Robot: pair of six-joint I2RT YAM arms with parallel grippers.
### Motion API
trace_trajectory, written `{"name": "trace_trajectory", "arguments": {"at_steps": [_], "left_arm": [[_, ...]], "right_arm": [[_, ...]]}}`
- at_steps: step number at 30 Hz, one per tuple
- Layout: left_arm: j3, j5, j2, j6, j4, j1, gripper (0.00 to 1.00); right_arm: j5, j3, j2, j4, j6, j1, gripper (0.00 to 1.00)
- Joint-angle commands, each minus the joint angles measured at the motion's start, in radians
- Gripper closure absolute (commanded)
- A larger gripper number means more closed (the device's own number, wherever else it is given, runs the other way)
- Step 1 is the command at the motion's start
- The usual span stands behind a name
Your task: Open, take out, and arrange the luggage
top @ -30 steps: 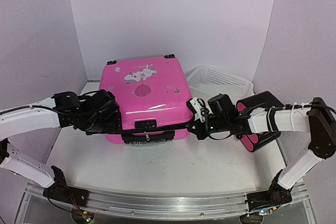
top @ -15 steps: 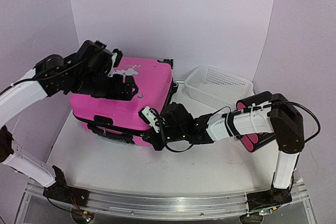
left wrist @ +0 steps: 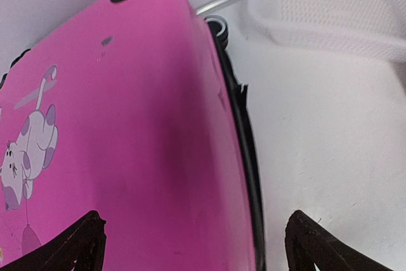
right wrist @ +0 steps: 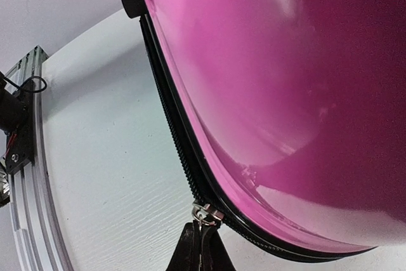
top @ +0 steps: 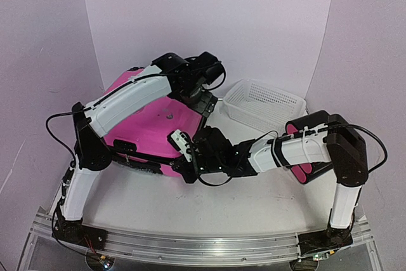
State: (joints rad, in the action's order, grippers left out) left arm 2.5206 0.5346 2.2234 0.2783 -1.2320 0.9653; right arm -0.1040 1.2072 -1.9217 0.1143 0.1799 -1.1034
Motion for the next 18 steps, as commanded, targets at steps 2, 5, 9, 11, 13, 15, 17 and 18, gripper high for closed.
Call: {"name": "trace_trajectory", "arguments": {"at_steps": [2, 5, 9, 11, 13, 15, 17, 18], "left_arm": [[-0.059, 0.123, 0.006, -0.039, -0.113, -0.026, 0.02], [-0.154, 0.124, -0.013, -0.023, -0.111, -0.036, 0.04], [-0.283, 0.122, -0.064, 0.009, -0.11, -0.066, 0.07], [-0.335, 0.113, -0.09, 0.014, -0.109, -0.074, 0.08], [-0.377, 0.114, -0.115, 0.032, -0.109, -0.083, 0.08], [-0.418, 0.115, -0.148, 0.051, -0.107, -0.086, 0.09], [-0.455, 0.098, -0.183, 0.064, -0.094, -0.086, 0.09], [-0.467, 0.086, -0.196, 0.068, -0.089, -0.086, 0.1]], "right_arm": [[0.001, -0.035, 0.037, -0.106, 0.035, -0.026, 1.0], [0.037, -0.076, 0.056, -0.107, 0.034, -0.026, 1.0], [0.189, -0.162, 0.109, -0.107, 0.027, -0.027, 1.0], [0.301, -0.203, 0.148, -0.1, 0.031, -0.026, 1.0], [0.404, -0.229, 0.18, -0.083, 0.029, -0.025, 1.0], [0.455, -0.241, 0.192, -0.048, 0.011, -0.01, 1.0], [0.402, -0.237, 0.186, -0.02, 0.002, 0.038, 1.0], [0.357, -0.237, 0.18, -0.001, 0.007, 0.066, 1.0]]}}
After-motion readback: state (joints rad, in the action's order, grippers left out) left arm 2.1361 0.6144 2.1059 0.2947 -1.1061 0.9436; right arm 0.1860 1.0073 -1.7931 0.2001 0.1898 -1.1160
